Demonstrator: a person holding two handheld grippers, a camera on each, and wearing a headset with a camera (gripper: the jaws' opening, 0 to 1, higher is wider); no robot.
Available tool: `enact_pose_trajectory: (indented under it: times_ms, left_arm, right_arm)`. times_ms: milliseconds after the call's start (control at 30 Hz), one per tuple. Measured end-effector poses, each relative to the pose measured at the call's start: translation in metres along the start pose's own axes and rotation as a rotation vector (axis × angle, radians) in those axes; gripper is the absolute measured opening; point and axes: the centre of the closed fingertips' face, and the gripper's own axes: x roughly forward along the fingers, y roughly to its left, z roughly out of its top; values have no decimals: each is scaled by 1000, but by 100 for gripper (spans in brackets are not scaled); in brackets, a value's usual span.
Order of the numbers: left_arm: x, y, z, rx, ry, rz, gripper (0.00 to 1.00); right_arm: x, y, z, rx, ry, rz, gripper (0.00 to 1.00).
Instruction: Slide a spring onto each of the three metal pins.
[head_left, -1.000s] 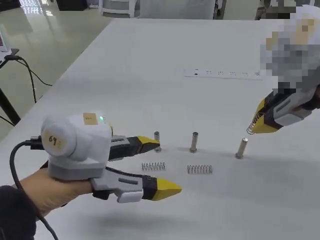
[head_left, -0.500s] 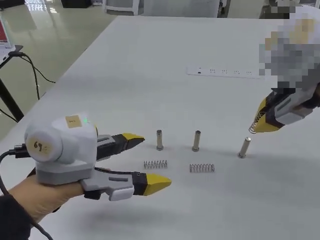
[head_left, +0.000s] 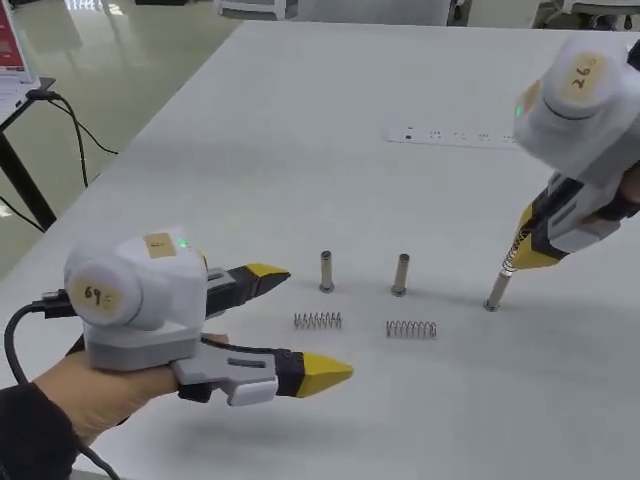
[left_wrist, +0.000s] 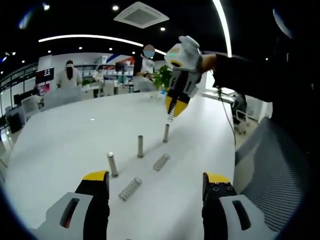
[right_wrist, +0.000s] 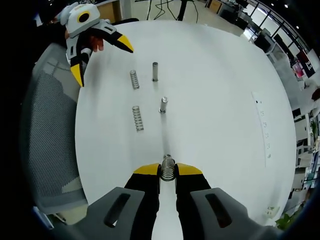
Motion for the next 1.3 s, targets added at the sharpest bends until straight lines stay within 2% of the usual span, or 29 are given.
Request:
enact_pose_trajectory:
  times_ms: [833, 1300]
  left_arm:
    - [2, 2, 0, -6, -3, -1, 73]
    - [3, 2, -1, -4, 4, -4, 73]
  right_arm:
    - [19, 0, -7, 26, 38, 21, 8]
    - [46, 1, -14, 54, 50, 31, 8]
